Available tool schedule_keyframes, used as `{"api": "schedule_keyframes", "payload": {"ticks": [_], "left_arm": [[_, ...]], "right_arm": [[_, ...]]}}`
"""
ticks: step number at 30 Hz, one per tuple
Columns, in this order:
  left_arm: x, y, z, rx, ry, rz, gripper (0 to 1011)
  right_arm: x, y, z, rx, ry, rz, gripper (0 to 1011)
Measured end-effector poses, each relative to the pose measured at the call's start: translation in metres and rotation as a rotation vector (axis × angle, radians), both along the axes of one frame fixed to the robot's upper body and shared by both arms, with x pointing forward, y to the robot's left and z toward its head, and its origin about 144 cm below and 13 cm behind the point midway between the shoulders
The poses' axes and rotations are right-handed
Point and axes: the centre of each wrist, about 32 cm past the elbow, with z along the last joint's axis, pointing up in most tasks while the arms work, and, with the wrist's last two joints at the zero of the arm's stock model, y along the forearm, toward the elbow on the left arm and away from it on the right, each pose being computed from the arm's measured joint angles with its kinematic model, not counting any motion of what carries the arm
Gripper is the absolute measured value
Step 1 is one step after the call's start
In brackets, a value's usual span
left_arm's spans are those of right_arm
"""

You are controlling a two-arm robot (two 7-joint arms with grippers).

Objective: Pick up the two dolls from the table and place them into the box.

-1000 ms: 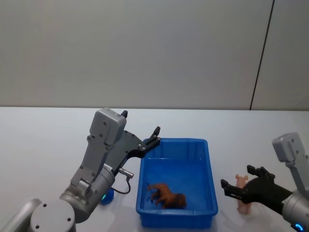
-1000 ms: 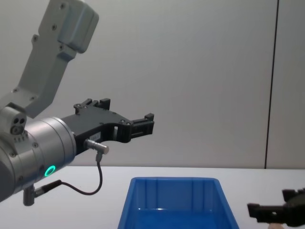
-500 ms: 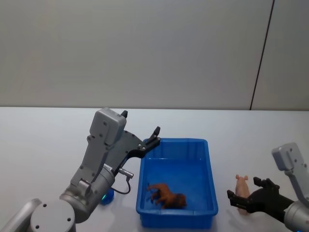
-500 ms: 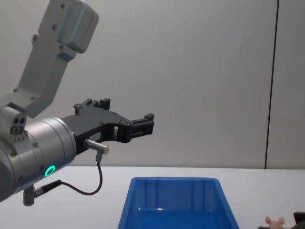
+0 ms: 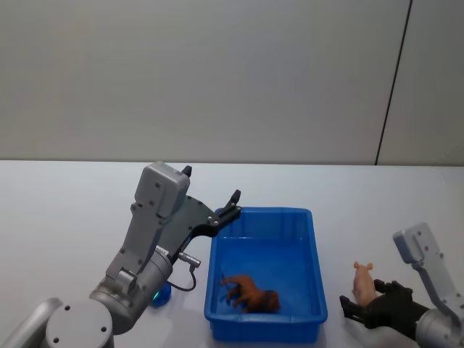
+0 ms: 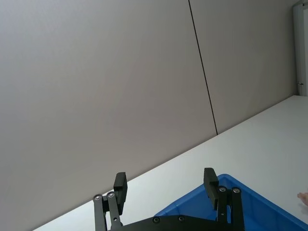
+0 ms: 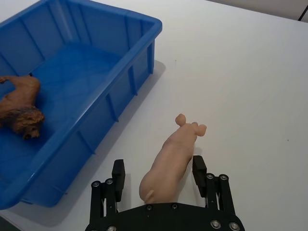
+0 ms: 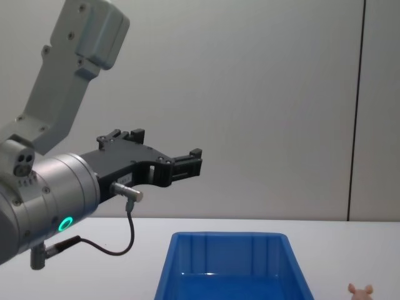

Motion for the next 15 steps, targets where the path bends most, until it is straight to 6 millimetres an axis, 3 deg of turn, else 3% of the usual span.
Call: {"api": "schedule_keyframes", "payload": {"ticks": [15], "left_arm": [[0.0000,0.0000,0.0000,0.000,0.000,0.000,1003]], "right_arm": [[0.0025,0.0078,-0.0021,-0.027,-0.015,-0.014,459]]}}
